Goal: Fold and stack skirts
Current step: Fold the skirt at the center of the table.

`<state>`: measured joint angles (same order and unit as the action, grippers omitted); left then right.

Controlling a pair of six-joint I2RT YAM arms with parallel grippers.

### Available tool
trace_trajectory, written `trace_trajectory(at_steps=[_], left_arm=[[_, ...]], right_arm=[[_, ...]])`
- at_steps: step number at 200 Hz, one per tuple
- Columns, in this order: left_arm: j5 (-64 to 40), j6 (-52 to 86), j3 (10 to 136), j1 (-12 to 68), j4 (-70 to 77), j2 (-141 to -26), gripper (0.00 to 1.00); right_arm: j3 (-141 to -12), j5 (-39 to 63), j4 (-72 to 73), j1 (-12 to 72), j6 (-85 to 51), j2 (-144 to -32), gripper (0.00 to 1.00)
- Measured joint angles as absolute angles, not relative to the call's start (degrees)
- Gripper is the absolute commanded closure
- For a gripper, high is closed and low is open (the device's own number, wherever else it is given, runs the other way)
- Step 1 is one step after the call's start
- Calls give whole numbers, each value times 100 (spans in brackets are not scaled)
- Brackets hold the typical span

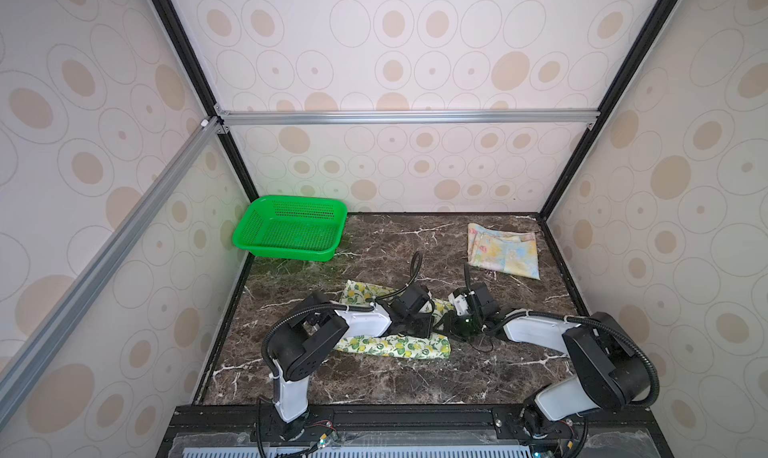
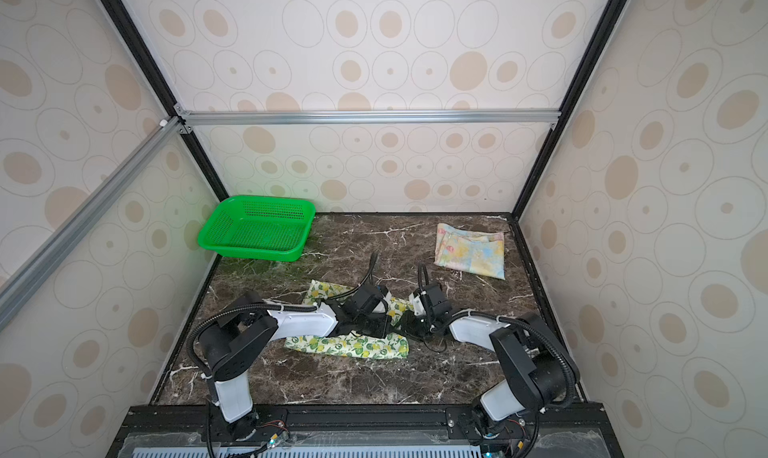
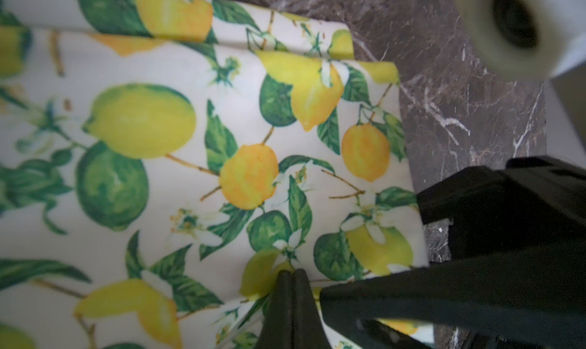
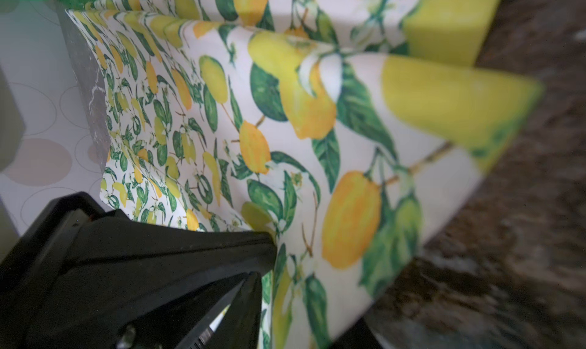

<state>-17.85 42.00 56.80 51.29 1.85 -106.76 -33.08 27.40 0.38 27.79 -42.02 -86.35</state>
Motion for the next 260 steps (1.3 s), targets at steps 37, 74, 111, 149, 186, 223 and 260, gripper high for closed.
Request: trace_trajectory(at_steps=[37,74,111,149,186,223,260], left_arm=[[-1796,4222,5684,5129,224,-10698,100],[-1778,4248,5684,5129,233,-10702,100],[-1612,4215,5671,5050,40,-10558,100],[-1247,4023,5404,4495,-408,-9843,100],[-956,3850,5019,3879,-578,-9109,100],[-864,3774,4574,3717,-648,-8895,100],[-867,3767,4165,3699,-646,-8864,100]], right_arm=[[-3236,2709,250,2808,-4309,-8737,97],[-3216,2648,215,2818,-4405,-8683,100],[-3336,2270,-648,2842,-4202,-8294,100],[-3778,1938,-1879,2724,-3778,-7931,100],[-4226,1730,-2788,2567,-3380,-7854,100],[-4657,1555,-3511,2497,-3044,-7852,100],[-5168,1286,-4195,2438,-2740,-7852,100]])
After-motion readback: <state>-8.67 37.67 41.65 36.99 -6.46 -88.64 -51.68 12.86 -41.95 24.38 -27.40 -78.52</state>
